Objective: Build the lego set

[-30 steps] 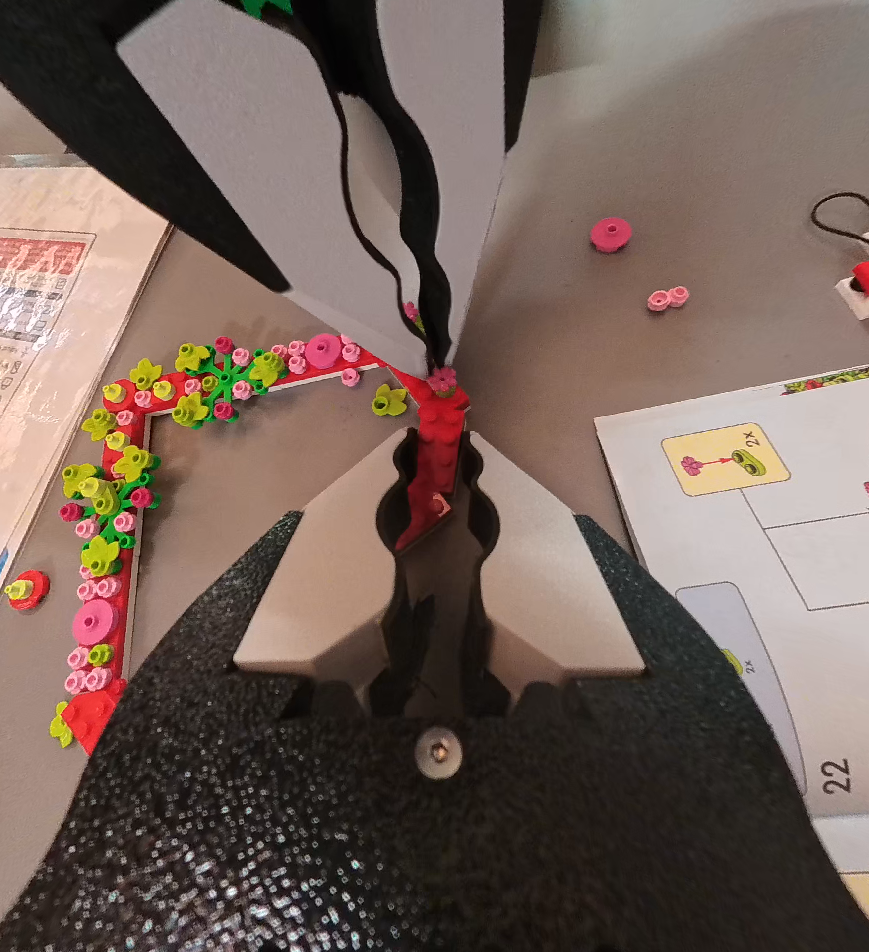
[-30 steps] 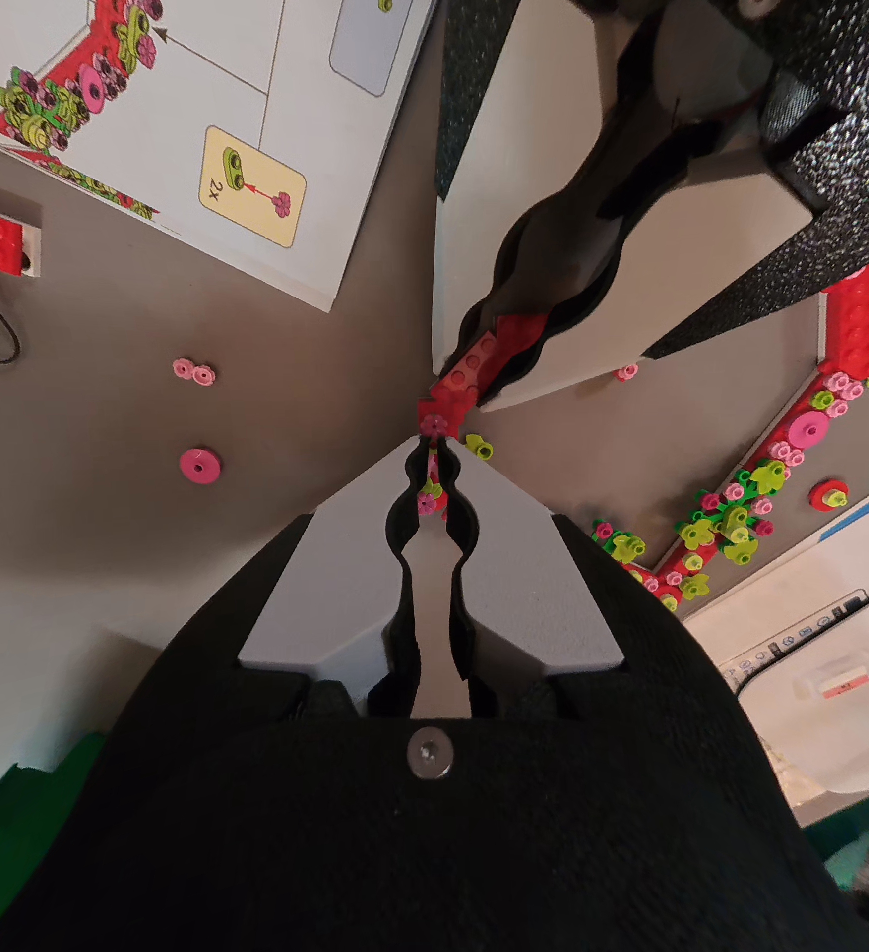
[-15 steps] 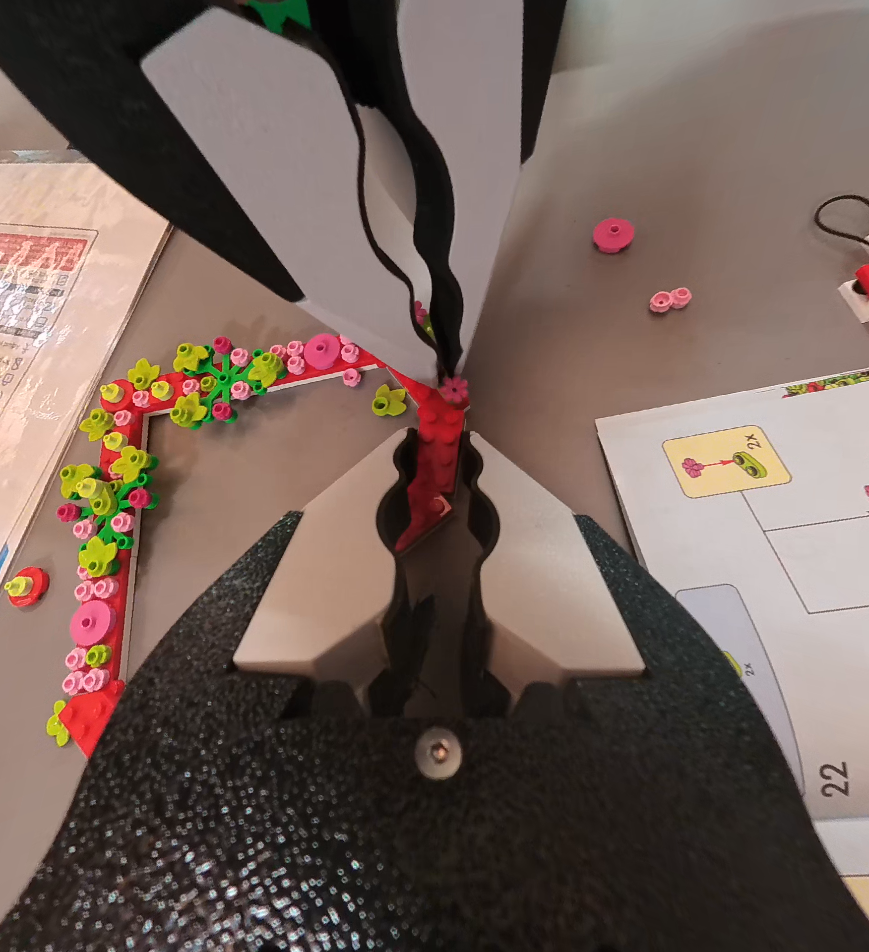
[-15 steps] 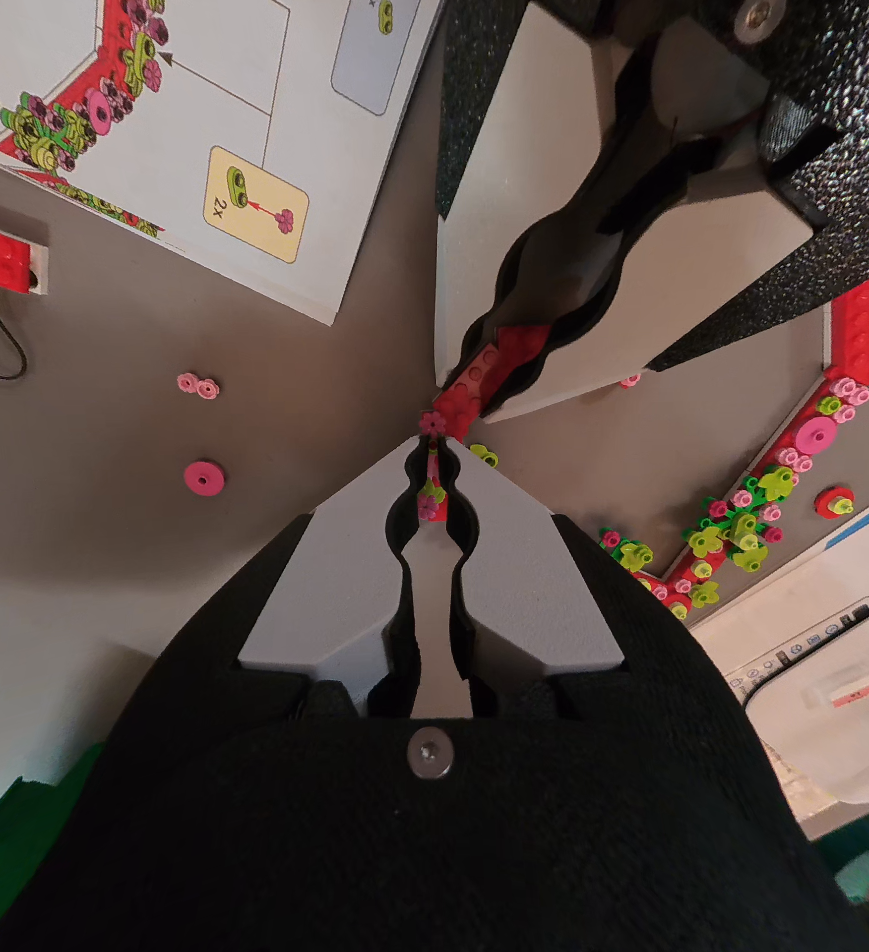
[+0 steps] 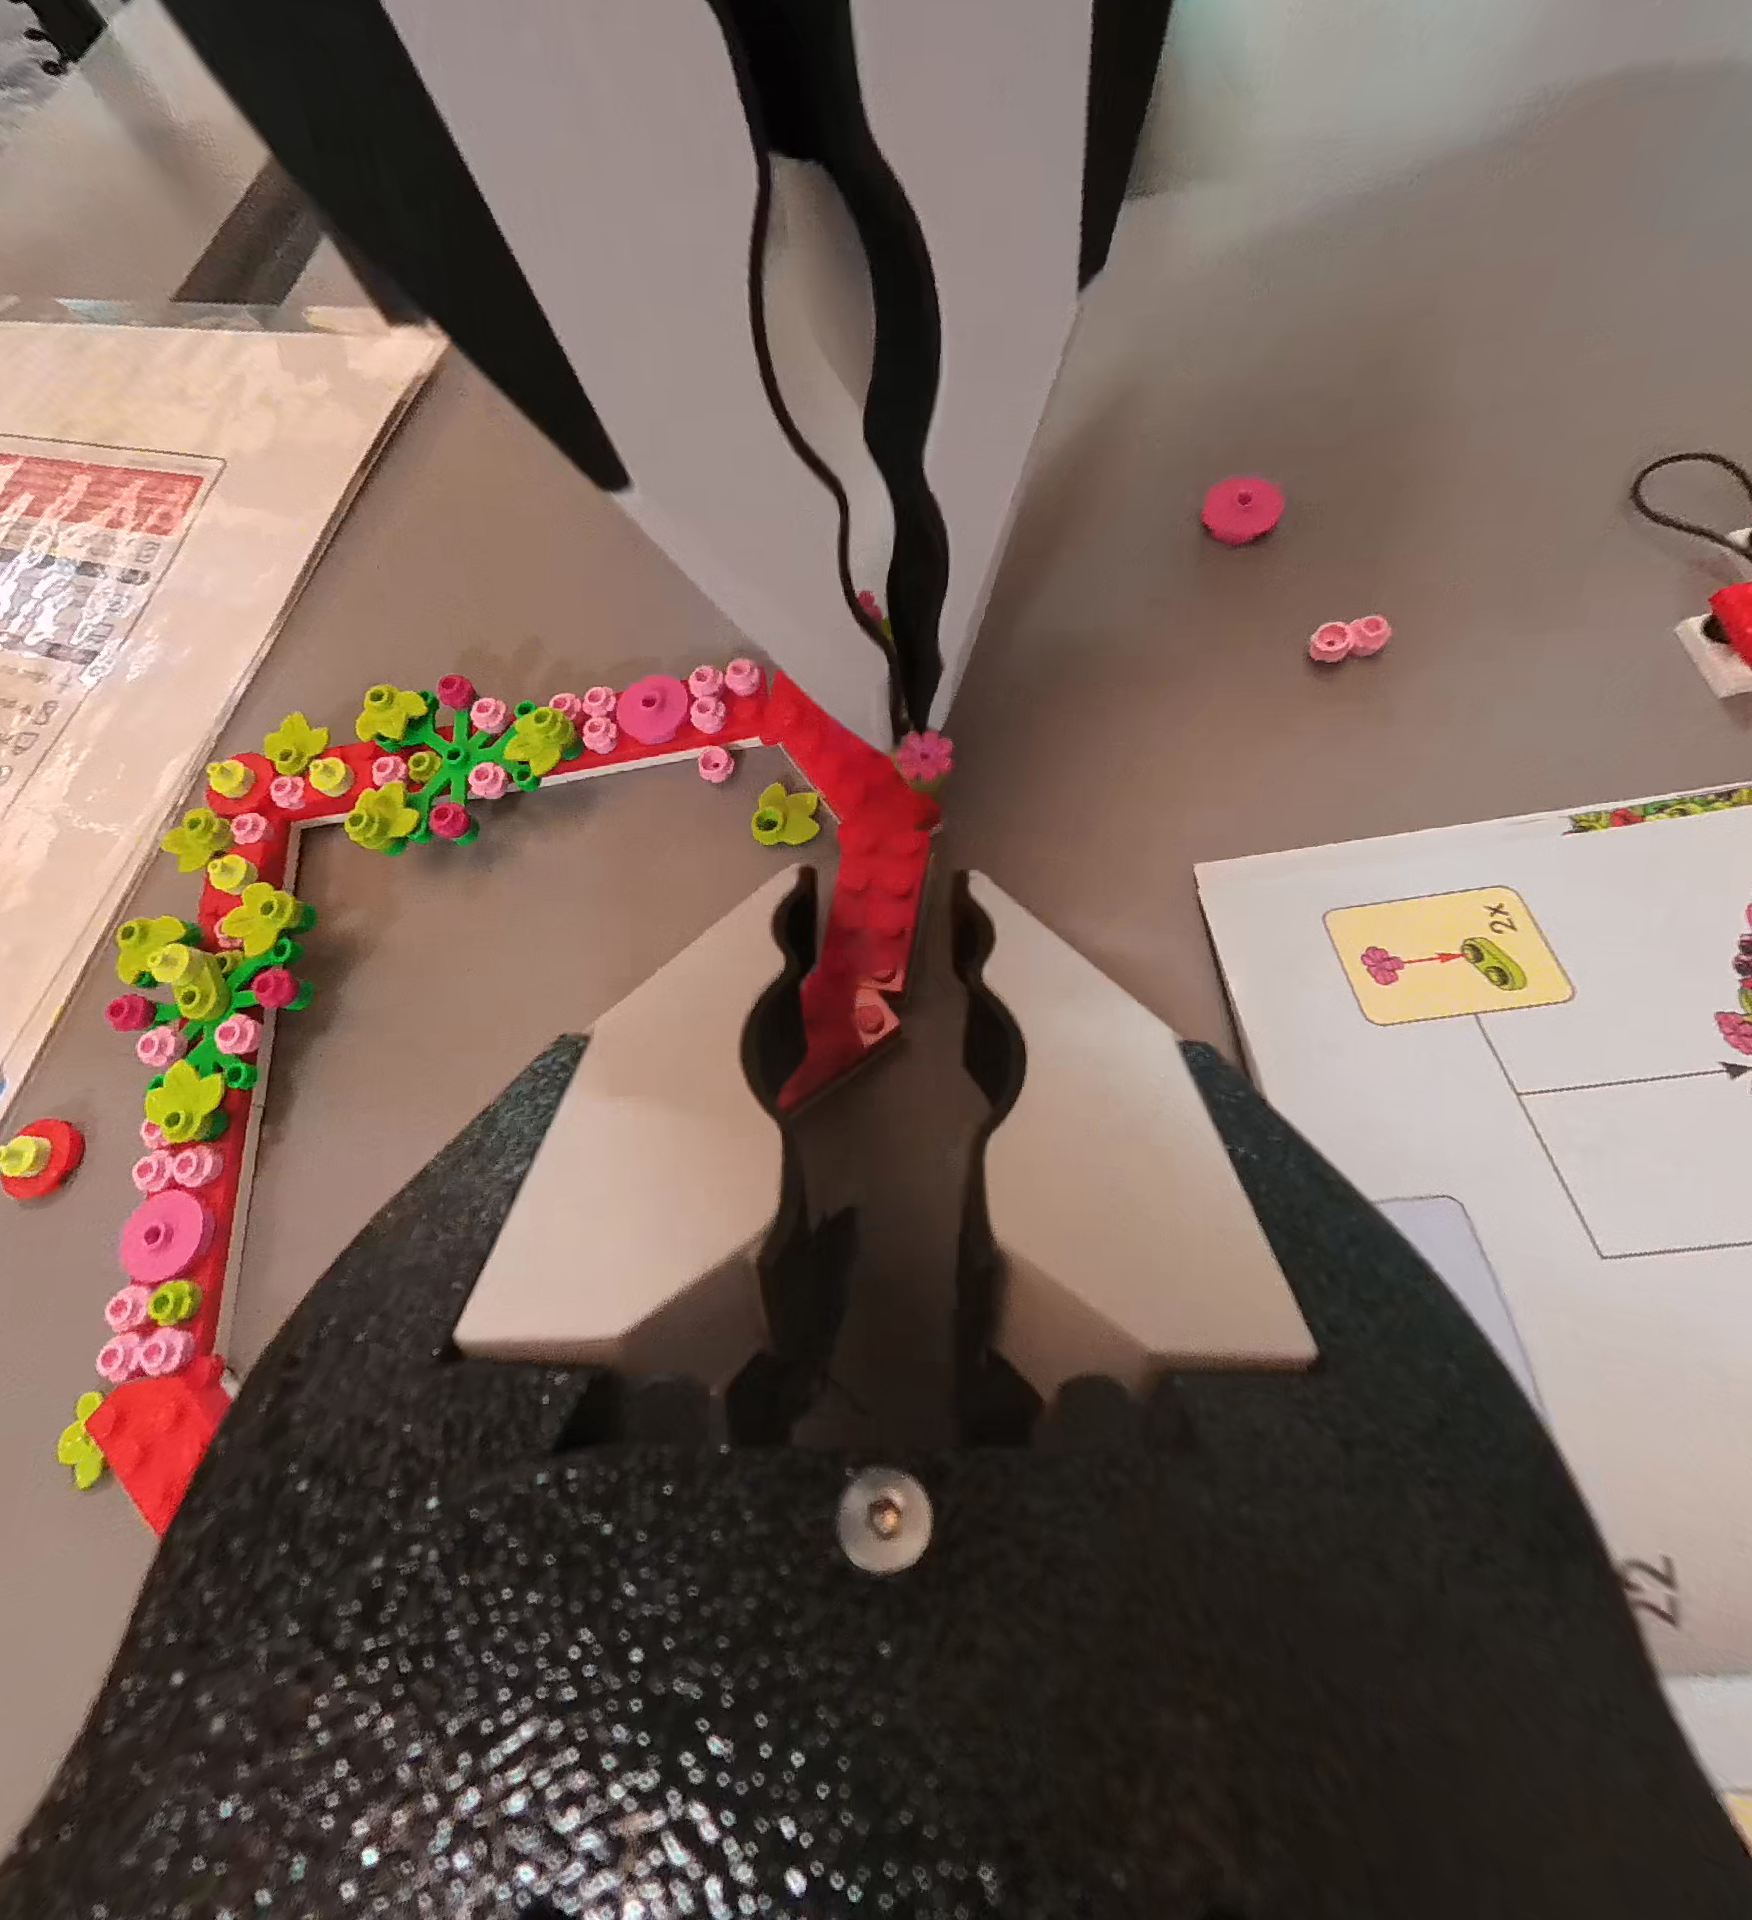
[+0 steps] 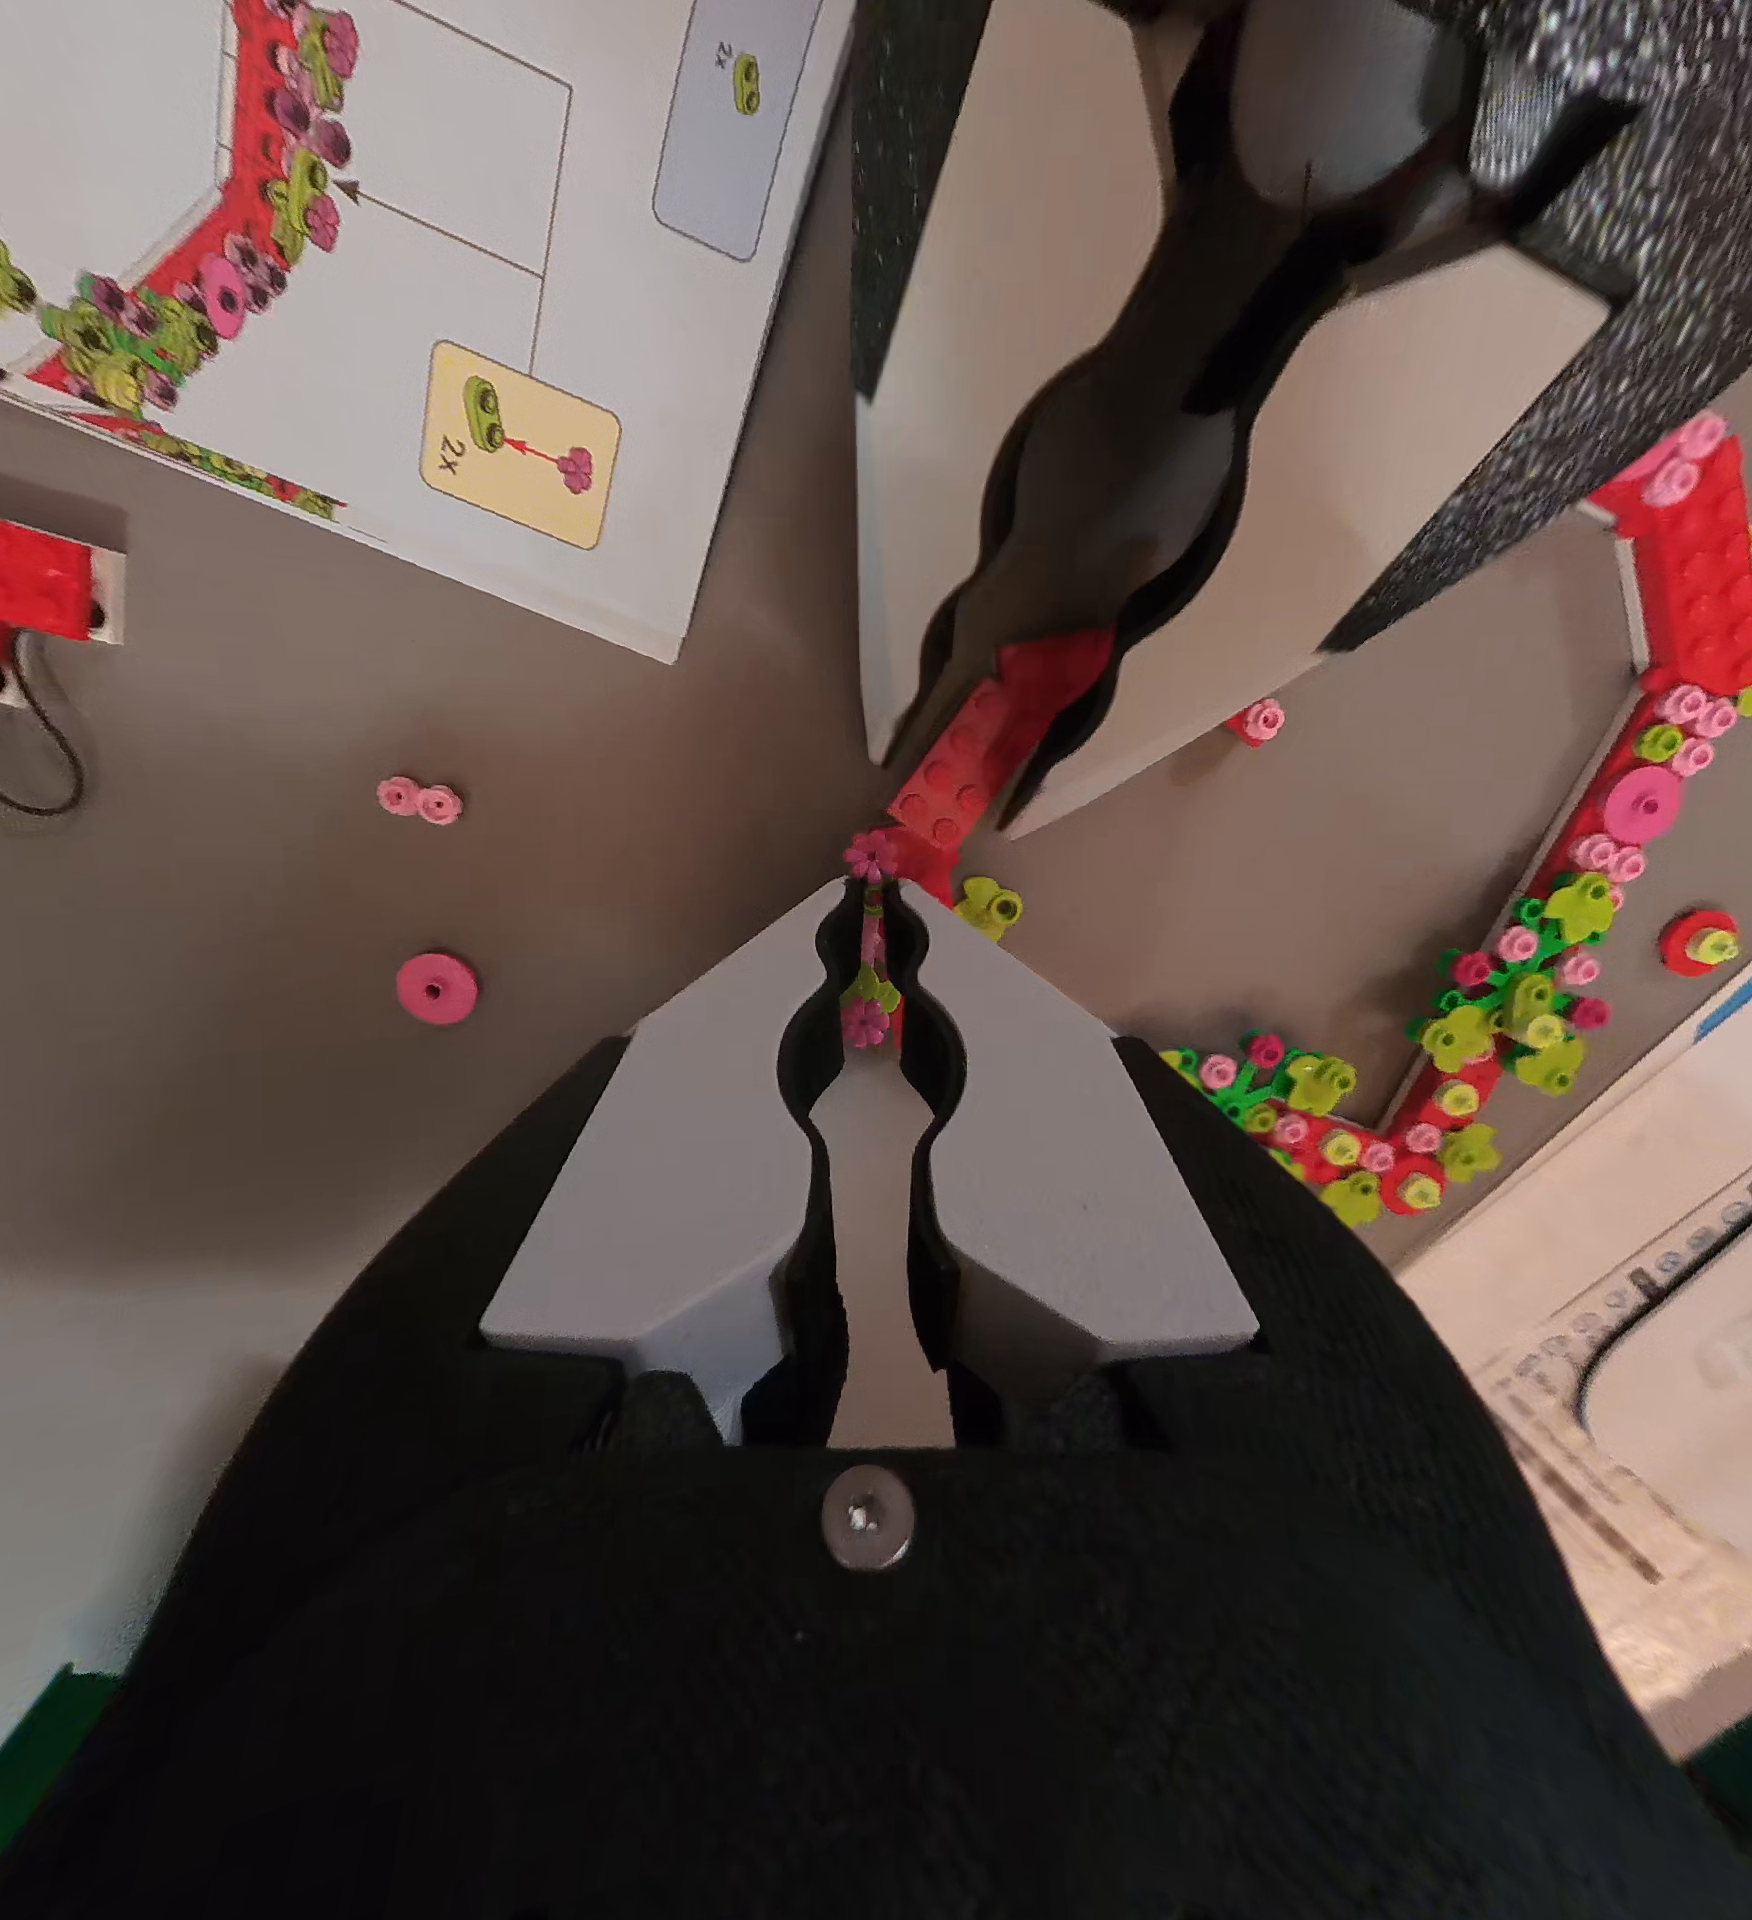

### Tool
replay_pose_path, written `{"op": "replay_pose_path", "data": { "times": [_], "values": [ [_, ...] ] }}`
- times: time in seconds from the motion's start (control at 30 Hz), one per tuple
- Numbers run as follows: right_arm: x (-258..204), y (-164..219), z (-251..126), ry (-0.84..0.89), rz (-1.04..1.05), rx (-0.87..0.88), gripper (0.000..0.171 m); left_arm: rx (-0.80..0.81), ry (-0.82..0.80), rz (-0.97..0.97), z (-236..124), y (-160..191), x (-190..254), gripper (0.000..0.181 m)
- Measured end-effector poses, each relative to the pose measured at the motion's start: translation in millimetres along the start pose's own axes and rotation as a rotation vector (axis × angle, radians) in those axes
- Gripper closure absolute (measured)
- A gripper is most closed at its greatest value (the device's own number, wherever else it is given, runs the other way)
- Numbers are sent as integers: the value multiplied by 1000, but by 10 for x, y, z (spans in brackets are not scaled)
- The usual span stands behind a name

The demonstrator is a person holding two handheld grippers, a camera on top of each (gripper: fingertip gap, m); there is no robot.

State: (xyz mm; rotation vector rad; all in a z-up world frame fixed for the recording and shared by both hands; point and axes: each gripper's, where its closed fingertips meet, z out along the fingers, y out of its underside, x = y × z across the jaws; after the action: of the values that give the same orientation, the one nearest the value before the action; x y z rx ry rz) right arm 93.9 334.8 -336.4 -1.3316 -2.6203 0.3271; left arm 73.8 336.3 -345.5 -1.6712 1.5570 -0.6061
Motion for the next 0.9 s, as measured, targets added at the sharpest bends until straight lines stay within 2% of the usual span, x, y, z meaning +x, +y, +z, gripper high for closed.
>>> {"op": "replay_pose_path", "data": {
  "times": [0.13, 0.23, 0.4, 0.6, 0.67, 0.77, 0.9],
  "values": [
    [-105, 61, -4, -27, 50, 18, 169, 35, 1, -31, -160, -47, 32, 147],
    [-199, 42, 56, -33, 78, 41, 169, 77, -52, -45, -434, -94, 4, 146],
    [-237, -13, 100, -18, 97, 87, 169, 140, -214, -52, -1083, -91, -79, 149],
    [-263, -44, 107, 1, 99, 87, 169, 149, -464, -56, -1754, 137, -212, 149],
    [-265, -59, 112, 6, 106, 96, 169, 202, -529, -83, -1863, 163, -247, 144],
    [-285, -113, 107, 2, 131, 138, 160, 331, -678, -75, -2021, 119, -330, 121],
    [-290, -117, 89, 23, 139, 153, 155, 440, -787, -9, -2108, 76, -315, 116]
  ]
}}
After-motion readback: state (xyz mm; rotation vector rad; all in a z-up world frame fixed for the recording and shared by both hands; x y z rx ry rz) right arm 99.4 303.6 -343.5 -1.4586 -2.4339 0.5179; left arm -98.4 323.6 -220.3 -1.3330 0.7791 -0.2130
